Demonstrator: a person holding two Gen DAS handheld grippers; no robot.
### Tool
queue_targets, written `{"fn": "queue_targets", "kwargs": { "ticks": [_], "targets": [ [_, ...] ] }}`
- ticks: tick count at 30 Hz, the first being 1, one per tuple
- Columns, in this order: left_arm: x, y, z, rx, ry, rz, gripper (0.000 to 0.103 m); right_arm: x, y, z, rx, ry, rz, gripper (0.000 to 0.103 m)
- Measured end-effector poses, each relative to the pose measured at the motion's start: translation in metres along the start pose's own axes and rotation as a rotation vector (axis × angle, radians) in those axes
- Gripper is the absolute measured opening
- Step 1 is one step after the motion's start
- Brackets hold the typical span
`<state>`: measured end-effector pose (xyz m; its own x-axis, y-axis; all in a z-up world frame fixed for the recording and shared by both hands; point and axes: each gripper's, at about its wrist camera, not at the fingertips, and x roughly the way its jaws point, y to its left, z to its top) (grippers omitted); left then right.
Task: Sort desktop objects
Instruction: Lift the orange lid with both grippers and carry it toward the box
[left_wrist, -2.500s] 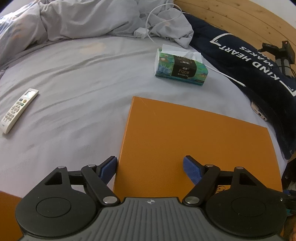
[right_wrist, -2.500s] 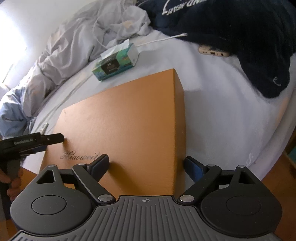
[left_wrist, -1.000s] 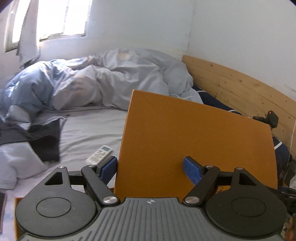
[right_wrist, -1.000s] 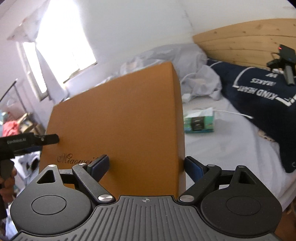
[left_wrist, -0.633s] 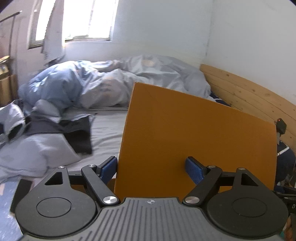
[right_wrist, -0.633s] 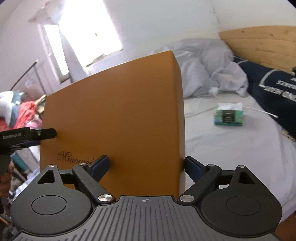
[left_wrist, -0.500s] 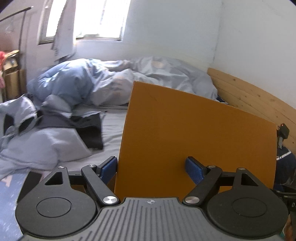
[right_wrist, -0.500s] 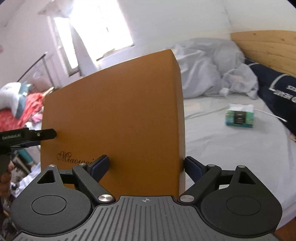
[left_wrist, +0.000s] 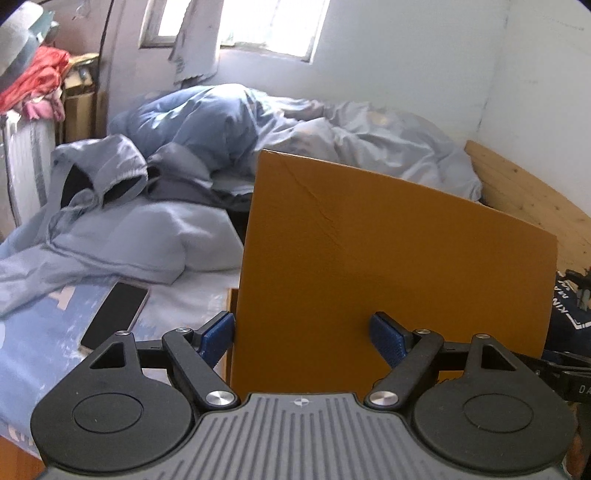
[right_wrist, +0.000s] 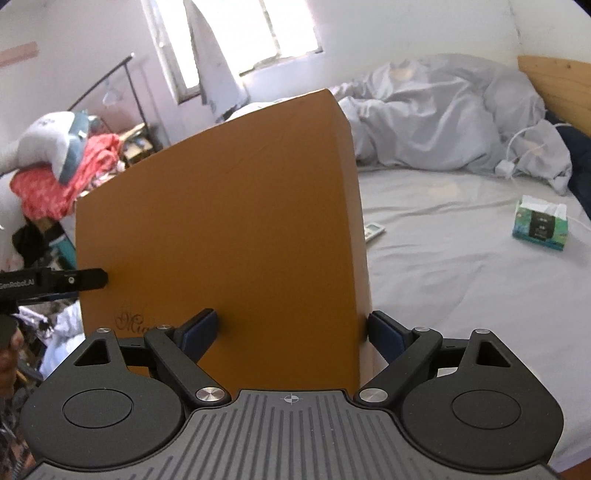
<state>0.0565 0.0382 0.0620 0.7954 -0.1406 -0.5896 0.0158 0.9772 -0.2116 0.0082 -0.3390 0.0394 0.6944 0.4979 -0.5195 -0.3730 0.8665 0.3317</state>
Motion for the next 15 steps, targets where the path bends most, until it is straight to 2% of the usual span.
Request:
{"fn": "queue_targets", "kwargs": {
  "ticks": [6,15],
  "targets": [
    [0.010,0.006,-0.007,0.002,-0.013,0.012,0.078,0.017,-0.008,0.004,0.007,0.026,0.001,0.090],
    [0.035,0.020,-0.012,-0.004,0.018,0.027,0.081,0.053,-0.014,0.012,-0.003,0.076,-0.006,0.090]
  ]
}}
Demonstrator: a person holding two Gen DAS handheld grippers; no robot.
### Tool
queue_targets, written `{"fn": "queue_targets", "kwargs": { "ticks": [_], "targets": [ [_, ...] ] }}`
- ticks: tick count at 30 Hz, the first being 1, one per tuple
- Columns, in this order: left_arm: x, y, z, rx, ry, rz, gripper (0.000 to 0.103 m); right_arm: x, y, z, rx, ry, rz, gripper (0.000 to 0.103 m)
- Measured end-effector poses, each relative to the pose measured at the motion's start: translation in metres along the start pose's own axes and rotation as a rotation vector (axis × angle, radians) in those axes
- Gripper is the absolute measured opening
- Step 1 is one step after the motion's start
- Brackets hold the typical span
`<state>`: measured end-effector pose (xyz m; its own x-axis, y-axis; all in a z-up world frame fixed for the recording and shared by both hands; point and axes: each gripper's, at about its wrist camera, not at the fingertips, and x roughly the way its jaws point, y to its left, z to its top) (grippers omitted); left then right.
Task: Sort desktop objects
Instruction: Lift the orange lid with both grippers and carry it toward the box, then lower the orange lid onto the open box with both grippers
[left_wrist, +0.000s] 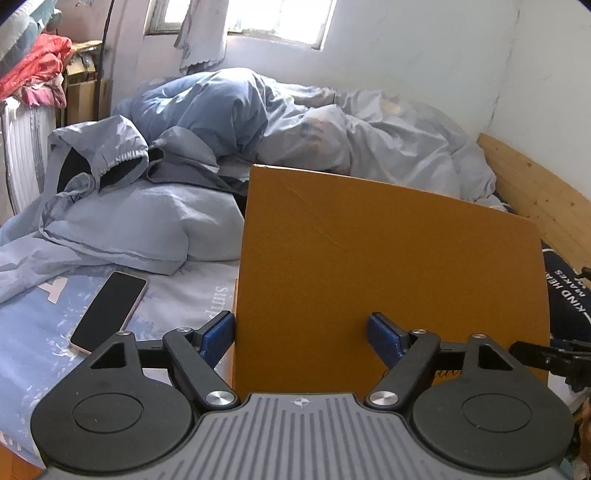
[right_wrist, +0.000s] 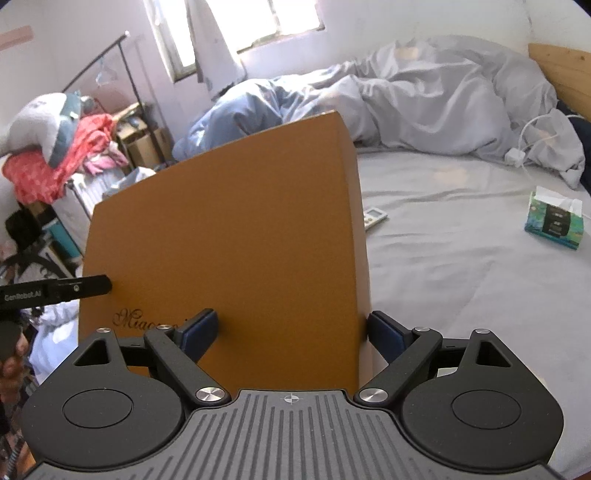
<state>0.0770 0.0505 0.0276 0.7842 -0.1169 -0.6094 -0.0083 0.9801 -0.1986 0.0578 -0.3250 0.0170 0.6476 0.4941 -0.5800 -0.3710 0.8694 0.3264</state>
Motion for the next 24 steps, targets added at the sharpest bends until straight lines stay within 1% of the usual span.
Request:
{"fn": "queue_targets", "kwargs": {
  "ticks": [2,4,6,9,12,14,20,22,24],
  "targets": [
    [0.007,0.003,-0.001,-0.002,0.014,0.003,0.081,0.009,-0.001,0.001,0.003,0.014,-0.001,0.090],
    [0.014,0.005,-0.002,-0.003,0.027,0.006,0.078,0.016,-0.004,0.001,0.009,0.027,-0.004,0.090],
    [0.021,0.009,-0.004,-0.008,0.042,0.005,0.078,0.023,-0.005,0.000,0.011,0.041,-0.008,0.090],
    [0.031,0.013,-0.007,-0.011,0.068,0.005,0.074,0.032,-0.009,-0.004,0.020,0.067,-0.013,0.090],
    [0.041,0.015,-0.009,-0.007,0.098,0.004,0.073,0.039,-0.013,-0.008,0.029,0.092,-0.016,0.090],
    [0.046,0.015,-0.010,0.002,0.111,0.004,0.073,0.042,-0.016,-0.012,0.036,0.101,-0.015,0.090],
    [0.044,0.017,-0.011,0.009,0.101,-0.005,0.075,0.042,-0.021,-0.014,0.043,0.086,0.003,0.090],
    [0.042,0.017,-0.012,0.005,0.100,-0.008,0.078,0.039,-0.023,-0.016,0.053,0.080,0.013,0.091],
    [0.039,0.015,-0.014,0.010,0.102,-0.004,0.080,0.034,-0.022,-0.017,0.059,0.075,0.021,0.091]
  ]
}}
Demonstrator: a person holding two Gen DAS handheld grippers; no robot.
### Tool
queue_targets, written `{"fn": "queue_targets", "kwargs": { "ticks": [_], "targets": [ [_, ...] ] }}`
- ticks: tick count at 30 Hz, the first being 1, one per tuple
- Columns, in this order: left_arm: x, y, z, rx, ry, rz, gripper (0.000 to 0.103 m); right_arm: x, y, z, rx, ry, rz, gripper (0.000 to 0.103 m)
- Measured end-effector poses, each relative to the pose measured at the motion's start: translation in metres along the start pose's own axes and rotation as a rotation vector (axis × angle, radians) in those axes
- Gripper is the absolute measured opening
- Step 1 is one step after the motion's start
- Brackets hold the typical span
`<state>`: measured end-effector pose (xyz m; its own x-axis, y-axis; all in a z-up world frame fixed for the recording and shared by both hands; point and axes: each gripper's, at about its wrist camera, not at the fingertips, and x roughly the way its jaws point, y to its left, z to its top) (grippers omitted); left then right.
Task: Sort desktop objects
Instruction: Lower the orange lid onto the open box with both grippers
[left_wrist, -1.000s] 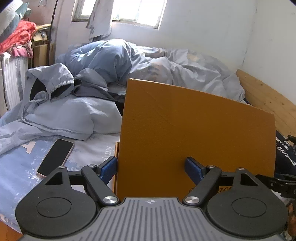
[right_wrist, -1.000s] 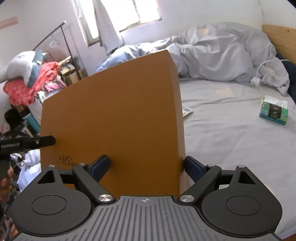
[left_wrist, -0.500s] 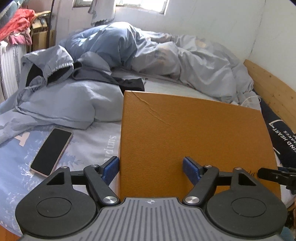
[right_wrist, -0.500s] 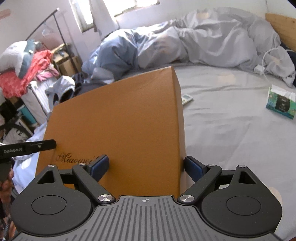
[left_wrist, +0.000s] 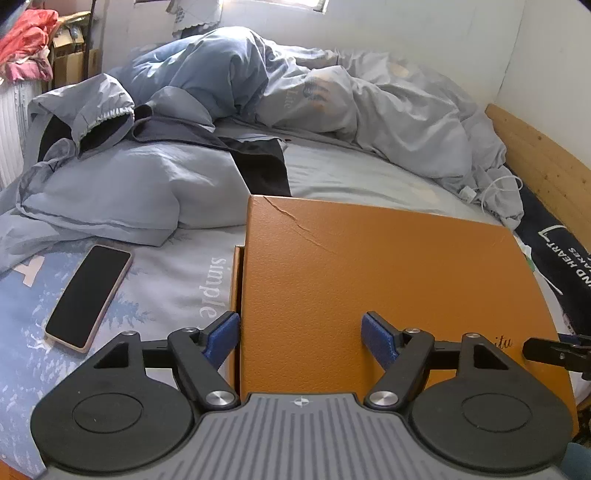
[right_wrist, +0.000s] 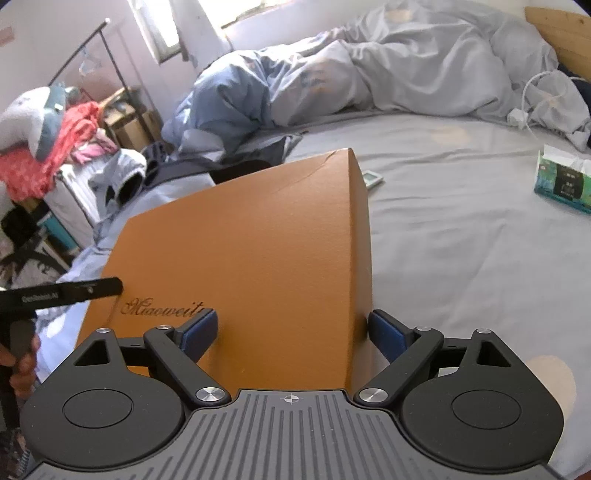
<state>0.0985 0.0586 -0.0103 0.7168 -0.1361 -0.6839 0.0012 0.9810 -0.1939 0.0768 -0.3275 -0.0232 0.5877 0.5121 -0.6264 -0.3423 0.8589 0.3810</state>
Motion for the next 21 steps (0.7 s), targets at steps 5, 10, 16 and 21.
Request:
{"fn": "queue_targets", "kwargs": {
  "ticks": [5,10,16,21],
  "targets": [
    [-0.010,-0.005,-0.007,0.014,0.009,0.027,0.088,-0.014,0.001,-0.008,-0.025,-0.022,-0.037,0.095],
    [-0.027,-0.004,-0.018,0.002,0.004,0.029,0.089,-0.030,-0.005,-0.018,-0.011,-0.063,-0.048,0.095],
    [-0.040,0.001,-0.027,-0.040,-0.002,0.015,0.092,-0.034,-0.012,-0.027,-0.025,-0.058,-0.014,0.095],
    [-0.042,-0.003,-0.028,-0.030,-0.011,0.006,0.092,-0.031,-0.017,-0.031,-0.035,-0.040,-0.018,0.095]
  ]
}}
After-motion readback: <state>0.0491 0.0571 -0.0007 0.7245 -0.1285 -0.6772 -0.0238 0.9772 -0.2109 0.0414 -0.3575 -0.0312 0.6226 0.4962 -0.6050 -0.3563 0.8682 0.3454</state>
